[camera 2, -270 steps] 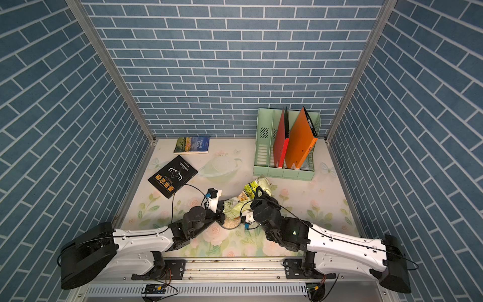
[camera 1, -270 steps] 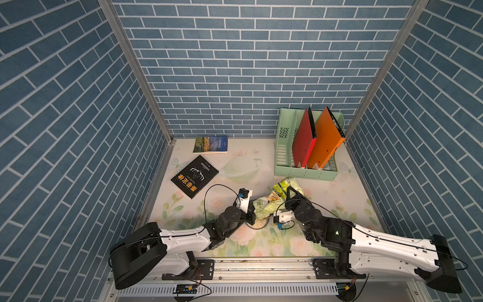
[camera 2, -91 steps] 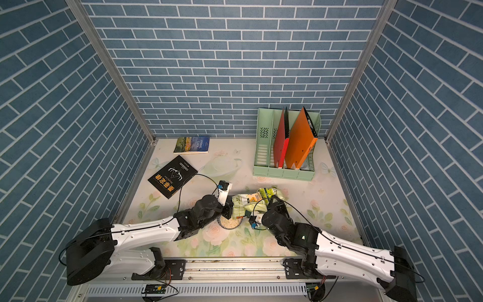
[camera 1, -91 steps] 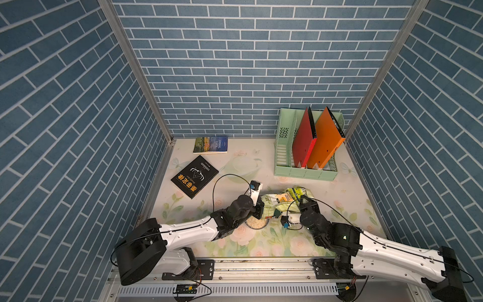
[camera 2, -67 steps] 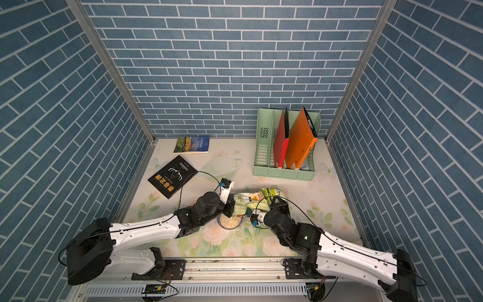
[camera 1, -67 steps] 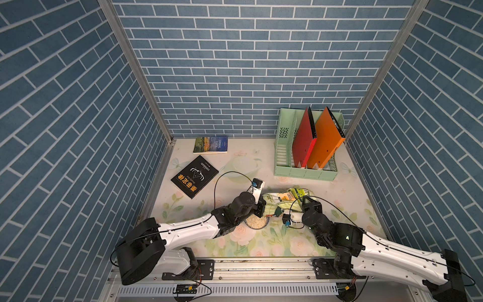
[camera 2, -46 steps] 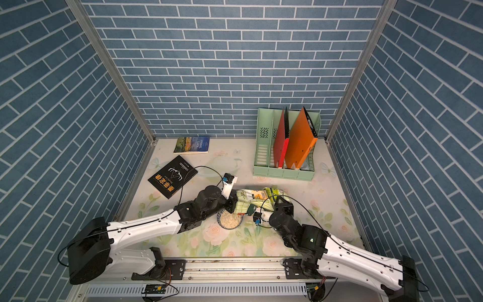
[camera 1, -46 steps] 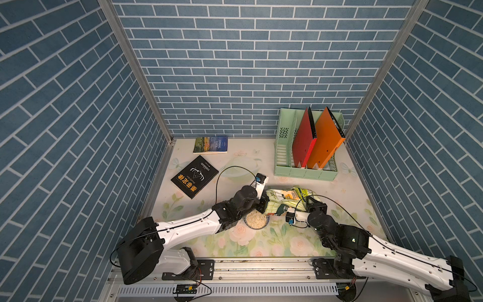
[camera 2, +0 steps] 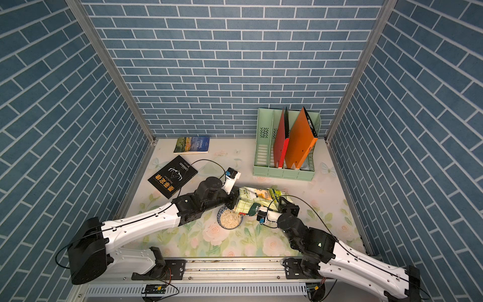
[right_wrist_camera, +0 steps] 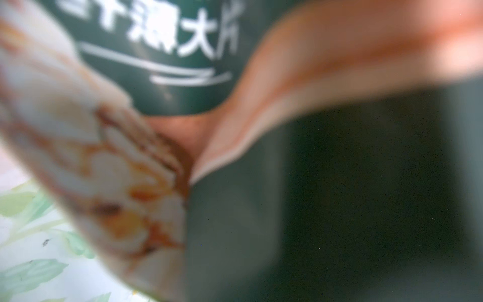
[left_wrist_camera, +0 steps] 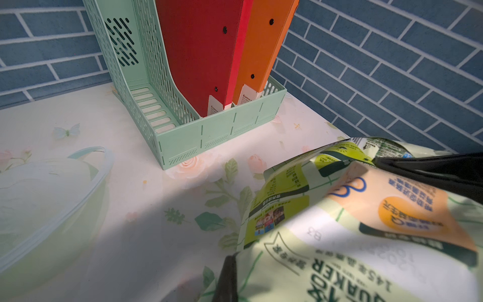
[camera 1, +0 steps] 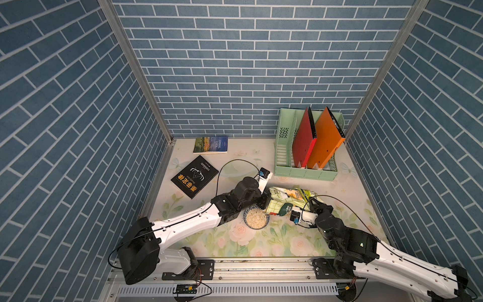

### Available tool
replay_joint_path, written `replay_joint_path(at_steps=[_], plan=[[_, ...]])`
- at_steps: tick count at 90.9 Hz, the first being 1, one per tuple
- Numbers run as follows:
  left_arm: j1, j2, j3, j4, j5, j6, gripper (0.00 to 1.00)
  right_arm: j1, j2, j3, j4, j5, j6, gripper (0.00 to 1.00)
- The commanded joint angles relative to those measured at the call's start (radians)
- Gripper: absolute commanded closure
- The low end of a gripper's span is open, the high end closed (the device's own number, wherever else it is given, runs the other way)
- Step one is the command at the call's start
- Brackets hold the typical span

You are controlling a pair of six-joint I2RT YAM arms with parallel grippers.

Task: Pour the oats into the breakfast bowl
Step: Pour the oats into the bowl.

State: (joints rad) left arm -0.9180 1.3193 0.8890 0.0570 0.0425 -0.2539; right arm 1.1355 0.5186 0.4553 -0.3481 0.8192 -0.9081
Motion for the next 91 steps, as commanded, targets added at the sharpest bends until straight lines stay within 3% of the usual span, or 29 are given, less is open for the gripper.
replay_joint_path(at_steps=[1, 47, 91], plan=[[0.077, -0.04, 0.06, -0.064, -0.103, -0.018, 1.0, -0.018, -0.025, 0.013, 0.055, 0.03, 0.134, 1.0], [0.135, -0.004, 0.237, -0.206, -0.093, 0.013, 1.0, -0.178, 0.035, 0.034, 0.126, -0.128, 0.292, 1.0], [0.195, 0.054, 0.471, -0.323, -0.123, 0.089, 1.0, -0.294, 0.089, 0.077, 0.321, -0.319, 0.384, 1.0]])
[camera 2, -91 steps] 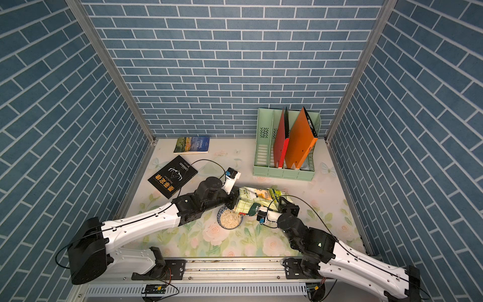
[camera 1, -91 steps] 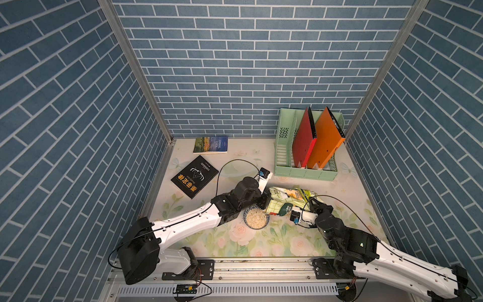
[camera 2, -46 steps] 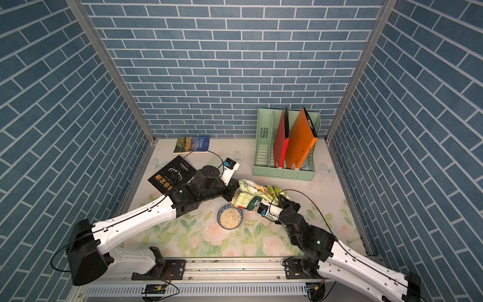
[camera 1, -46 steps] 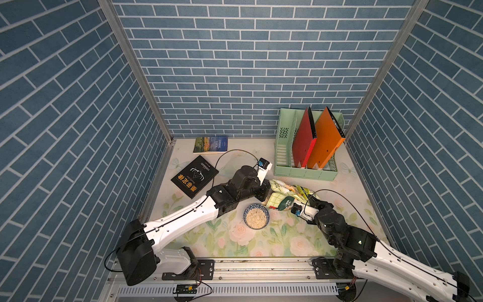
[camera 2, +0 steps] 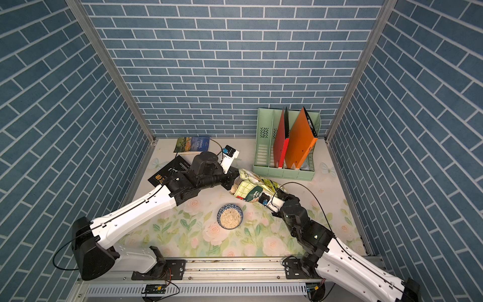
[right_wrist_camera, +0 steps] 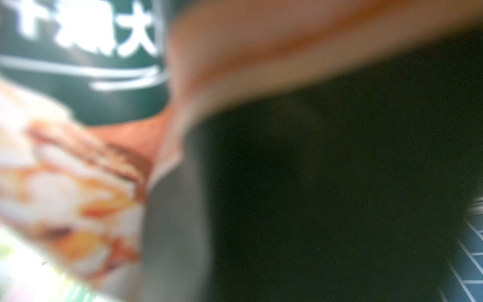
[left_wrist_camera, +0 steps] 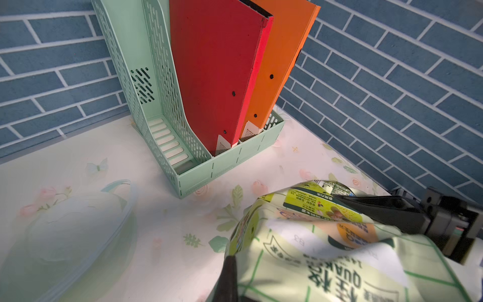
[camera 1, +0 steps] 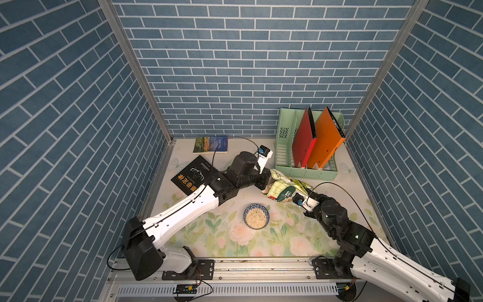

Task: Pour the oats into the breakfast bowl
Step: Pour the oats into the bowl.

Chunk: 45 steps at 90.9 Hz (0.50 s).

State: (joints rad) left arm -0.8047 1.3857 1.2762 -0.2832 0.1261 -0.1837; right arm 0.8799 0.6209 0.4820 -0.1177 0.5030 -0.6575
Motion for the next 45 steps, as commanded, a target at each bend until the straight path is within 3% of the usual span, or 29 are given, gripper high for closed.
replay_joint_path(at_steps=[1, 45], plan=[[0.083, -0.011, 0.089, 0.015, -0.208, 0.02, 1.0, -0.04, -0.012, 0.052, 0.099, -0.007, 0.138, 1.0], [0.091, 0.095, 0.42, -0.166, -0.288, 0.096, 1.0, -0.135, 0.05, -0.01, 0.406, -0.11, 0.324, 1.0]])
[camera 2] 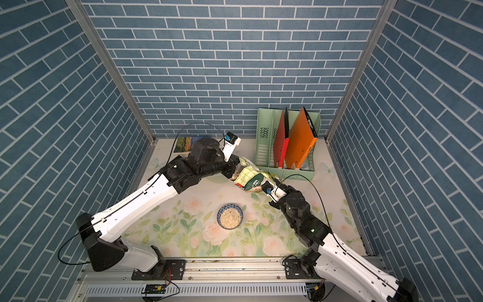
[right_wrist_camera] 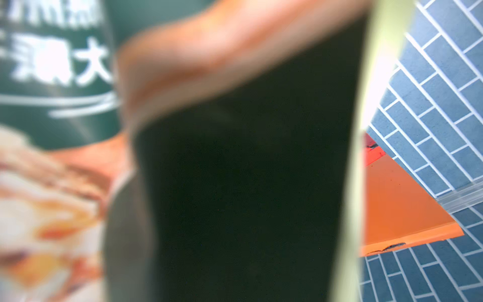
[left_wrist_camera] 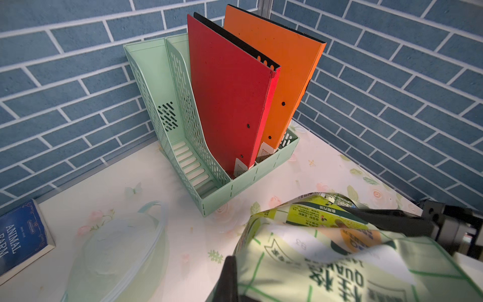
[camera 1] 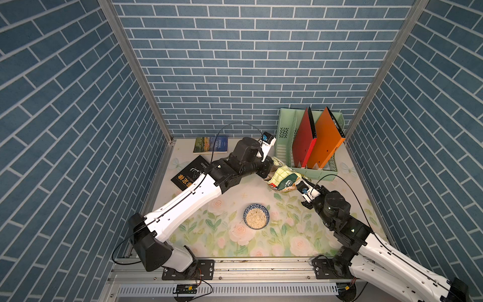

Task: Pour the oats into the breakfast bowl
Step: Pour the oats into the bowl, then place the oats bag at the center of the board.

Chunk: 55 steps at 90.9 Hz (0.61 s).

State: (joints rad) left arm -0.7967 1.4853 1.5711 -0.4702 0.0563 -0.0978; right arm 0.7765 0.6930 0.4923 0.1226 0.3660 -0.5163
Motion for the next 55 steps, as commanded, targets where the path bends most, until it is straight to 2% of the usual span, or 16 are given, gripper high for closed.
replay_joint_path(at_steps=[1, 14, 32, 55], plan=[[0.083, 0.0, 0.136, 0.016, -0.219, 0.011, 1.0, -0.033, -0.021, -0.026, 0.176, 0.024, 0.191, 1.0], [0.083, 0.05, 0.22, -0.034, -0.228, 0.023, 1.0, -0.052, -0.005, -0.102, 0.312, -0.011, 0.302, 1.0], [0.083, 0.115, 0.225, -0.048, -0.253, 0.027, 1.0, -0.068, 0.073, -0.258, 0.531, -0.028, 0.51, 1.0], [0.083, 0.261, 0.298, -0.055, -0.26, 0.041, 1.0, -0.068, 0.218, -0.378, 0.748, -0.036, 0.605, 1.0]])
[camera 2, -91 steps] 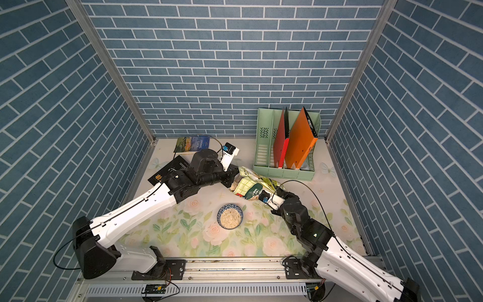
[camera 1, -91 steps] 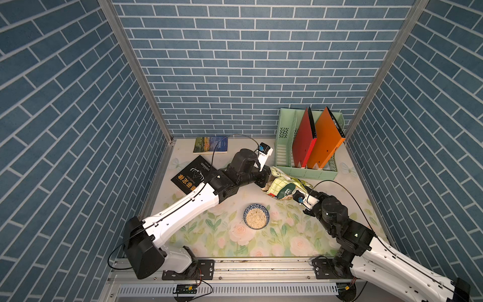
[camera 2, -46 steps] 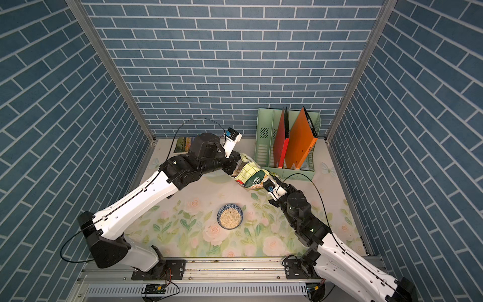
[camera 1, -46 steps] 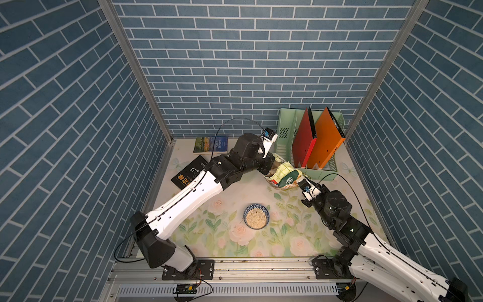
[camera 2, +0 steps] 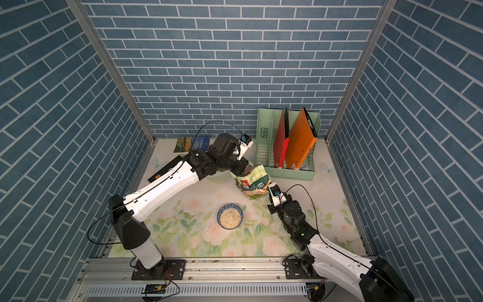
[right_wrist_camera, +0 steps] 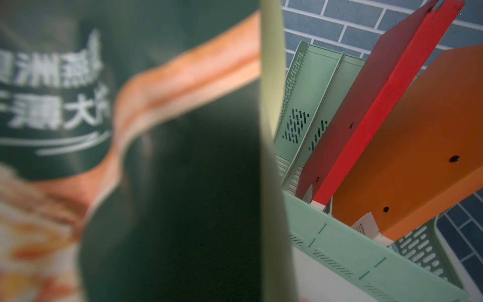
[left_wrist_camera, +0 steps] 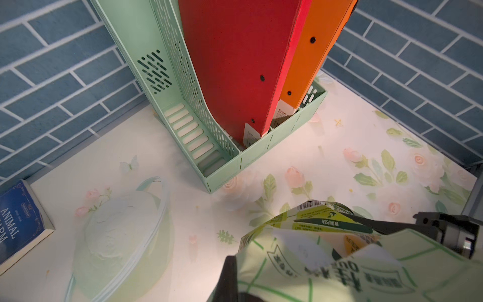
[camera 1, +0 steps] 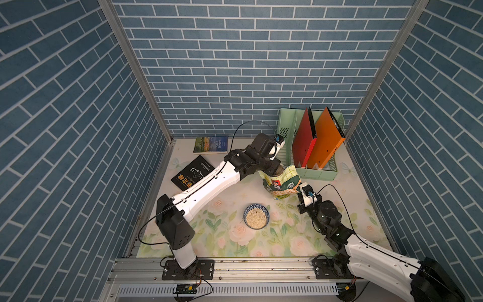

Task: Pour the oats into the breakfast bowl
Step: Place the oats bag at the center of the board.

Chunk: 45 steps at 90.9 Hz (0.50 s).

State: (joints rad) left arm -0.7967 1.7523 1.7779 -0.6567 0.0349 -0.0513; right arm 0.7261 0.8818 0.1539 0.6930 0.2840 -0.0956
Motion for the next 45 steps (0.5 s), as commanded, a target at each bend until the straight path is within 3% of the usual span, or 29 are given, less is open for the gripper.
replay_joint_path(at_steps=[1, 26, 45], plan=[[0.083, -0.002, 0.093, 0.134, -0.237, -0.005, 1.0, -0.017, 0.037, -0.041, 0.18, 0.048, 0.187, 1.0], [0.085, 0.106, 0.166, 0.157, -0.248, 0.012, 1.0, -0.017, 0.181, -0.088, 0.257, 0.043, 0.254, 1.0], [0.085, 0.171, 0.231, 0.155, -0.238, 0.017, 1.0, -0.018, 0.263, -0.101, 0.247, 0.035, 0.325, 0.92]])
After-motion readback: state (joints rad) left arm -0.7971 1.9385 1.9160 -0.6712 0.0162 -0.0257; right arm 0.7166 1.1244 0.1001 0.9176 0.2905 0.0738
